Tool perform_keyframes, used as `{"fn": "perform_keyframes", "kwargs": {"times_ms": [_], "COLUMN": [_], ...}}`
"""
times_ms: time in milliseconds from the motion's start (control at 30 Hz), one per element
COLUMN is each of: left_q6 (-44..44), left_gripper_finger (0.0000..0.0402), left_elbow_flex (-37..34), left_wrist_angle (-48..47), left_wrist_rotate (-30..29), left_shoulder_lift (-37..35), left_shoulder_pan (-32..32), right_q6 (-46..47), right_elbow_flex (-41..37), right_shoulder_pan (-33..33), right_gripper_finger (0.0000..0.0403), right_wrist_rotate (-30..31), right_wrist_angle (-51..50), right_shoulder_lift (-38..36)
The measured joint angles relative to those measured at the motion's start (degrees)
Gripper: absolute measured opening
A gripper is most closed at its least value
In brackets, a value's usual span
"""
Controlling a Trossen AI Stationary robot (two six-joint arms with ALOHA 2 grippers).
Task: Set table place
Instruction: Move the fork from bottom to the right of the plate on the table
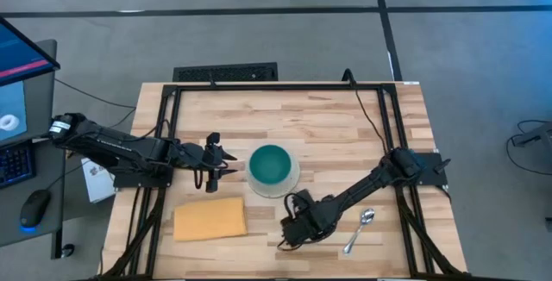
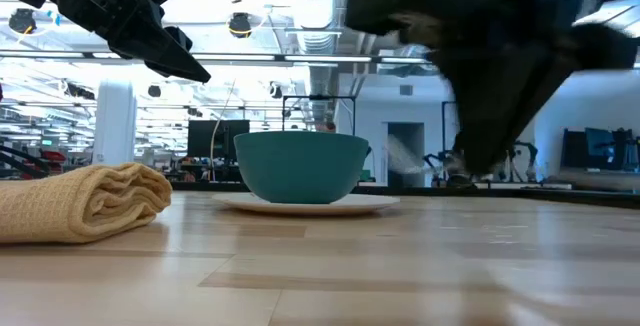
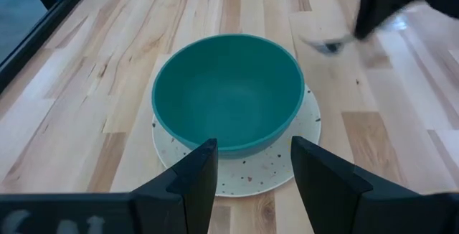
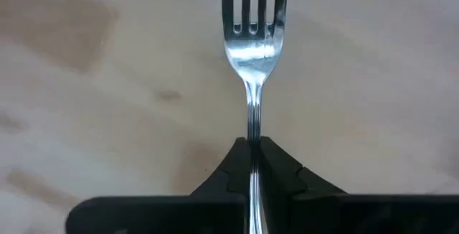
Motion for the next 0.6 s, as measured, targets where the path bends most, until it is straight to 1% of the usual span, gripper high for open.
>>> {"fn": "perform_keyframes", "kwargs": {"times_ms": [167, 400, 500, 600], "left_q6": [0.0, 0.2, 1.5, 2.4], "left_gripper_finger": [0.0169, 0.0169, 0.0169, 0.0169], "left_elbow_flex": [0.0, 0.0, 0.0, 0.0], "left_wrist_angle": [-0.9, -1.7, -0.9, 0.8], "left_wrist_rotate": [0.0, 0.0, 0.0, 0.0], "left_shoulder_lift": [0.0, 0.0, 0.0, 0.0], "left_shoulder_pan": [0.0, 0.0, -0.1, -0.2], "right_q6": [2.7, 3.0, 1.8, -0.6], "right_elbow_flex": [-0.1, -0.1, 0.0, -0.1], "right_shoulder_pan": [0.0, -1.7, -3.1, -4.9], "right_gripper_finger": [0.0031, 0.0035, 0.0031, 0.003], "right_wrist_rotate": [2.5, 9.0, 12.0, 12.6], "right_wrist_angle": [-7.7, -14.3, -16.0, -16.9], "right_shoulder_lift": [-3.9, -9.0, -10.6, -10.9]}}
